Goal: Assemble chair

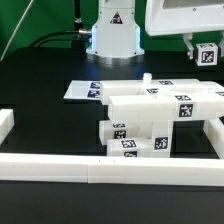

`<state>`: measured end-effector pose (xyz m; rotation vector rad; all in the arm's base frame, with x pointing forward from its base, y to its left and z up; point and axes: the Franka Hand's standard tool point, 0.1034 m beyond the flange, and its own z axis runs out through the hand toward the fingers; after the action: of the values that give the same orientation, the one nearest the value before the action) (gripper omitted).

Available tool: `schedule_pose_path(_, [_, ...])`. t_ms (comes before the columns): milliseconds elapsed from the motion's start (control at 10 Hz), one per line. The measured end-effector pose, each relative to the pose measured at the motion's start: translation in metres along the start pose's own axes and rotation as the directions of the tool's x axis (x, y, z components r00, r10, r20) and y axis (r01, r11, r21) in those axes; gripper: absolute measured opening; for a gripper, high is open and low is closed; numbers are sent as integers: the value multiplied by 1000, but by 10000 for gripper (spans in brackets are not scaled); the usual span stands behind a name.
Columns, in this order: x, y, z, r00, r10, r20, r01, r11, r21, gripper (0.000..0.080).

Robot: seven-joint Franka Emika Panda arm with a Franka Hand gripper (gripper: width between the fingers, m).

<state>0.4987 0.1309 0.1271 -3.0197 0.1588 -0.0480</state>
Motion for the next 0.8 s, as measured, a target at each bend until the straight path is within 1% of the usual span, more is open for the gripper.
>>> schedule_pose_path(100, [1,2,-1,1000,-1,-2,1,1000,0,268])
schedule_pose_path(200, [15,11,-7,999,-52,-10,52,999,0,268])
schedule_pose_path(300, [43,22,-15,998,-61,-29,61,998,-6,268])
schedule_pose_path(400, [69,30,-17,997,-70,-42,70,997,-11,268])
schedule_pose_path(500, [85,31,-17,997,-71,-34,71,997,-17,268])
schedule_pose_path(600, [93,33,-15,996,-86,-35,86,996,-20,268])
schedule_pose_path(800, [92,33,-13,996,-84,-34,83,996,-20,268])
